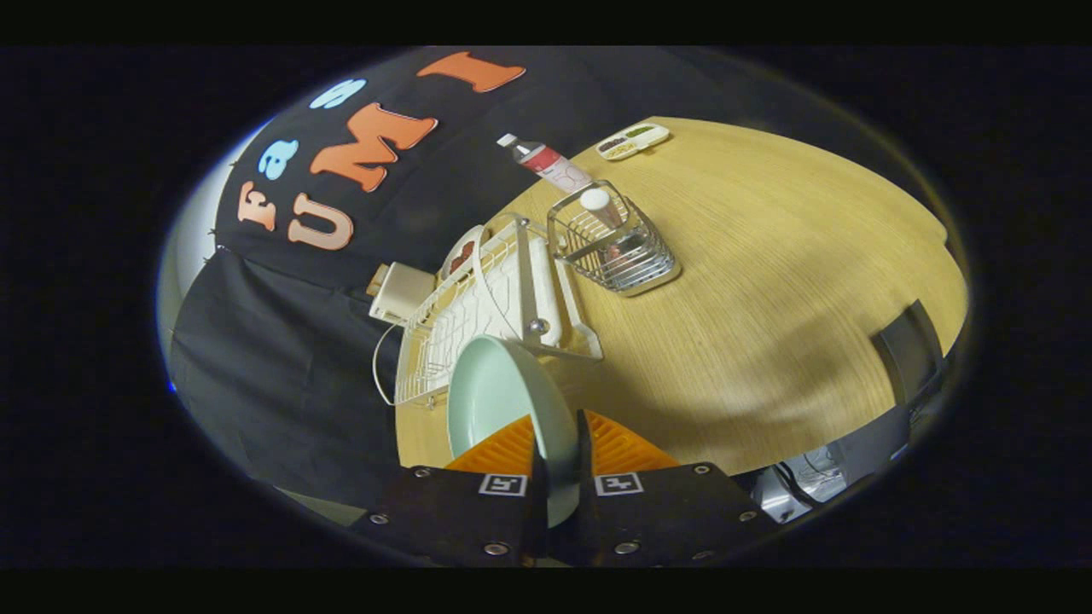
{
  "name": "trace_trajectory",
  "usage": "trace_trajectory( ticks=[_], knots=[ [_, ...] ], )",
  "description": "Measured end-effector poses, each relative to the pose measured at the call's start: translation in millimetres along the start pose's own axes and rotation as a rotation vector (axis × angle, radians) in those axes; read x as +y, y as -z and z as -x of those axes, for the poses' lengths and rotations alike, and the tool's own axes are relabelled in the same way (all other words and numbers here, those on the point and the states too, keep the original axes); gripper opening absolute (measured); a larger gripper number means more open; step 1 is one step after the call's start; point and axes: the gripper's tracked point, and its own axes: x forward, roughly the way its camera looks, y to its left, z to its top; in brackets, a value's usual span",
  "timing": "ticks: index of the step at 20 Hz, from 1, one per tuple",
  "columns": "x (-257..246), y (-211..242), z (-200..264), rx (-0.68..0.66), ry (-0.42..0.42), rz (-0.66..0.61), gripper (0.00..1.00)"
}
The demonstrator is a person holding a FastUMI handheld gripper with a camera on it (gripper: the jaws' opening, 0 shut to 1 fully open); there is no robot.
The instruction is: Take the plate from the dish rack, then take the spoon from the basket and place it into the plate.
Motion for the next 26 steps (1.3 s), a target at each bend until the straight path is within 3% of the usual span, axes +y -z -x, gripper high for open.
trace_trajectory(
  ticks=[3,6,10,21,26],
  knots=[
    [-2.0,12.6,-14.1,0.013,-0.008,-0.022,0.14],
    [-17.1,20.7,-26.9,0.018,0.063,-0.002,0.14],
    [-21.0,26.9,-38.2,0.038,0.071,-0.016,0.14],
    [-24.4,6.8,-65.8,-0.032,0.078,-0.115,0.15],
    [-20.6,2.8,-76.1,-0.005,0.108,-0.080,0.18]
  ],
)
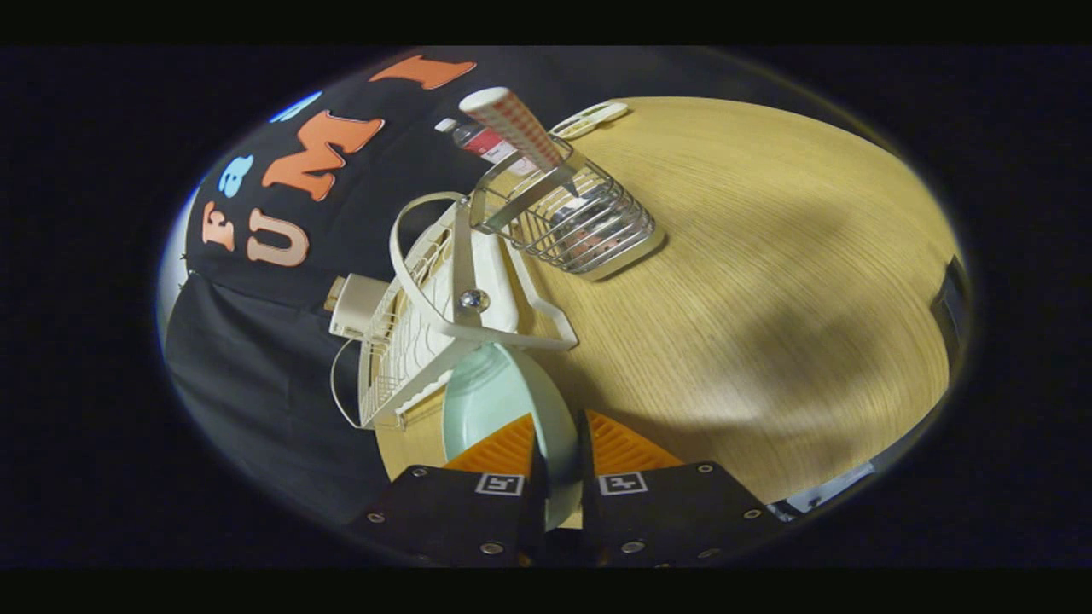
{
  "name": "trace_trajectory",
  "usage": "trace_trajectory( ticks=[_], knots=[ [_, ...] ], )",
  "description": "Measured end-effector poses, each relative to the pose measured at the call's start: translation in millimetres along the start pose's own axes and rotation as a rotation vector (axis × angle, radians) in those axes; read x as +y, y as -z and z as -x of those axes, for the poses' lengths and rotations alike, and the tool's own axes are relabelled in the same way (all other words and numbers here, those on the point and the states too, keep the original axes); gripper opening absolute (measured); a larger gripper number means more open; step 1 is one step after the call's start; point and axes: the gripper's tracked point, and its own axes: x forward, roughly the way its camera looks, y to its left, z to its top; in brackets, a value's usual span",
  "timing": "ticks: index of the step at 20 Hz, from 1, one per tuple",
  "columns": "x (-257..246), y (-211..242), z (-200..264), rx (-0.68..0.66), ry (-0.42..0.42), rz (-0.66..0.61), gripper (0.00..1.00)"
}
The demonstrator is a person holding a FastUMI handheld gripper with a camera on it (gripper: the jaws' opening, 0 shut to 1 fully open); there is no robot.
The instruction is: Take the plate from the dish rack, then take the spoon from the basket and place it into the plate.
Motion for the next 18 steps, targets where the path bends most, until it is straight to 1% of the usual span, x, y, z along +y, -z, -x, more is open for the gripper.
trace_trajectory(
  ticks=[1,5,6,7,8,11,12,14,18],
  knots=[
    [-7.8,-3.8,-2.3,-0.006,0.048,0.034,0.21],
    [-10.5,-16.3,9.3,-0.041,0.089,0.096,0.36],
    [-12.3,-22.3,15.5,-0.067,0.100,0.109,0.45],
    [-13.6,-31.8,20.8,-0.101,0.111,0.122,0.51],
    [-14.2,-42.8,26.4,-0.141,0.123,0.136,0.59],
    [-8.4,-81.1,48.1,-0.294,0.134,0.196,0.67],
    [-5.2,-96.4,55.9,-0.356,0.140,0.228,0.73],
    [-1.6,-121.1,65.9,-0.450,0.169,0.299,0.80],
    [9.3,-150.3,75.5,-0.572,0.223,0.413,0.80]
  ],
)
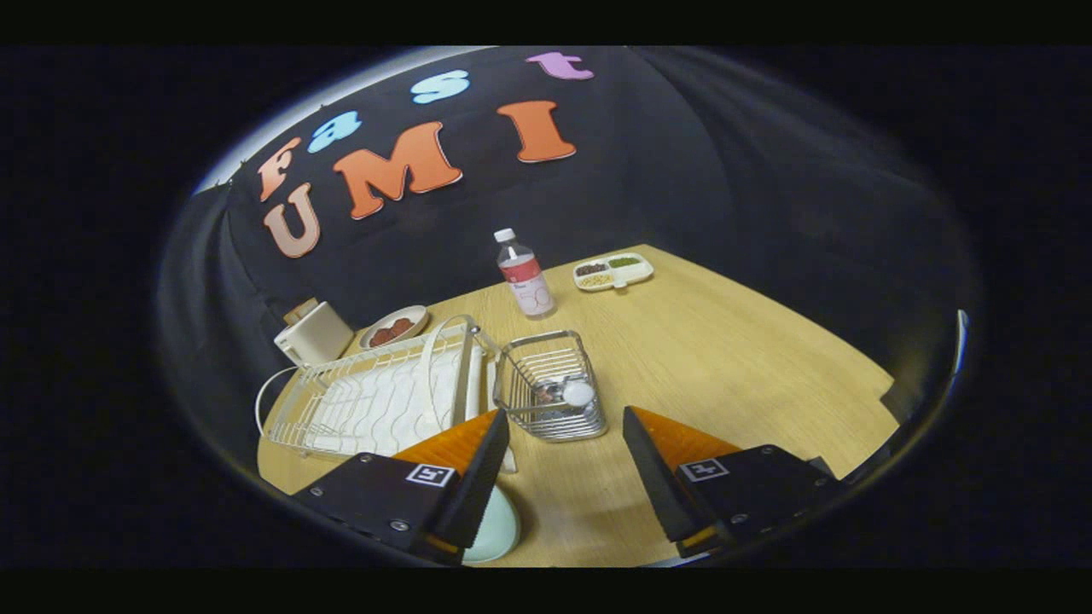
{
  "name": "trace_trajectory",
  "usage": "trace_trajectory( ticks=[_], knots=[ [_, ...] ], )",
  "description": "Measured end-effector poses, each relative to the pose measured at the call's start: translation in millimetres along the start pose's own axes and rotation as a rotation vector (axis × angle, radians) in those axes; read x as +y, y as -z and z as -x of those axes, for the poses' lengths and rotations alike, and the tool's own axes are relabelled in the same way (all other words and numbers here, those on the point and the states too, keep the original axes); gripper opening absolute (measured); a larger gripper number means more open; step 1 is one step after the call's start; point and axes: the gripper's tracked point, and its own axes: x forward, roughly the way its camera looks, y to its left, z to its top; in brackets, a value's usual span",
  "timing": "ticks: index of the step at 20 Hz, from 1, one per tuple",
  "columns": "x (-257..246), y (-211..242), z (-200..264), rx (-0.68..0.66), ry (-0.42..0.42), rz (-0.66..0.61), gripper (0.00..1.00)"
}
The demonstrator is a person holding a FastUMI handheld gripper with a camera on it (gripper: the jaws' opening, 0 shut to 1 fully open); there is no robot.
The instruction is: Take the plate from the dish rack, then take the spoon from the basket and place it into the plate.
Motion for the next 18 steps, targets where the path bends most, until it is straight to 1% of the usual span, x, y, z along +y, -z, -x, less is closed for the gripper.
trace_trajectory(
  ticks=[5,7,8,11,13,14,15,16,17,18],
  knots=[
    [8.4,-13.7,-11.0,-0.059,0.009,0.044,0.80],
    [16.4,-17.3,-12.9,-0.076,-0.009,0.060,0.80],
    [20.9,-17.7,-12.1,-0.081,-0.019,0.080,0.78],
    [31.6,-8.9,-14.8,-0.061,-0.045,0.161,0.75],
    [35.8,-8.6,-17.5,-0.058,-0.047,0.199,0.69],
    [37.3,-7.8,-18.2,-0.050,-0.048,0.213,0.59],
    [39.8,-8.7,-18.6,-0.050,-0.054,0.225,0.54],
    [41.6,-8.7,-18.8,-0.049,-0.056,0.237,0.45],
    [41.1,-9.4,-19.9,-0.045,-0.052,0.252,0.40],
    [35.9,-8.7,-22.3,-0.038,-0.024,0.272,0.29]
  ],
)
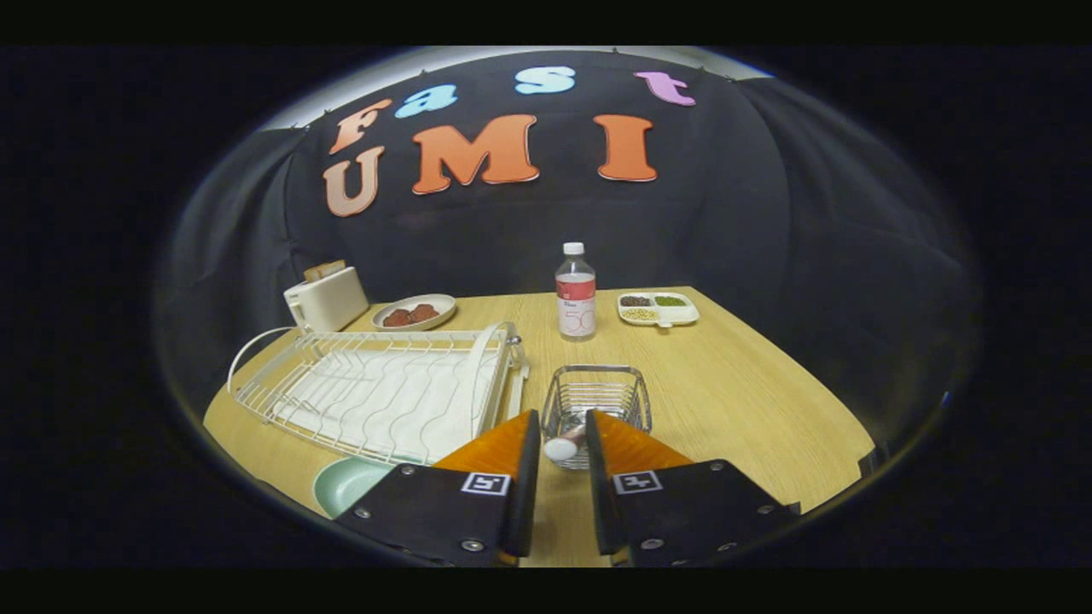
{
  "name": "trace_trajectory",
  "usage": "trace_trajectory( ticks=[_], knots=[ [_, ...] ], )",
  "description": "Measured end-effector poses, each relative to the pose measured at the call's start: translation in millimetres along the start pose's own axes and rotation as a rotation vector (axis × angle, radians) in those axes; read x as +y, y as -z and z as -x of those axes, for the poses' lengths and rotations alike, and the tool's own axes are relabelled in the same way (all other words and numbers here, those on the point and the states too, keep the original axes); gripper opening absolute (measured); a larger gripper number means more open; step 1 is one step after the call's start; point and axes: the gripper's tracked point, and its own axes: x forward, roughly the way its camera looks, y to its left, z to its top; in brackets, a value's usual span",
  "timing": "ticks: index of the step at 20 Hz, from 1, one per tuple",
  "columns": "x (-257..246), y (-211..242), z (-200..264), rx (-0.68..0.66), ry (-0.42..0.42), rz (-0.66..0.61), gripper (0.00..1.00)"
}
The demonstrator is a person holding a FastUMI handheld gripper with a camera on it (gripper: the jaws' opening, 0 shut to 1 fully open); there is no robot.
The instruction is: Take the plate from the dish rack, then take the spoon from the basket and place it into the plate.
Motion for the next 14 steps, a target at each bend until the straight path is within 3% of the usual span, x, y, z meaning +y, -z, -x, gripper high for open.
trace_trajectory(
  ticks=[2,3,14],
  knots=[
    [-6.4,-0.6,0.2,0.015,0.034,0.045,0.17],
    [-3.9,-1.2,-1.1,0.026,0.025,0.053,0.16],
    [-8.0,-68.3,42.5,-0.049,0.002,0.079,0.15]
  ],
)
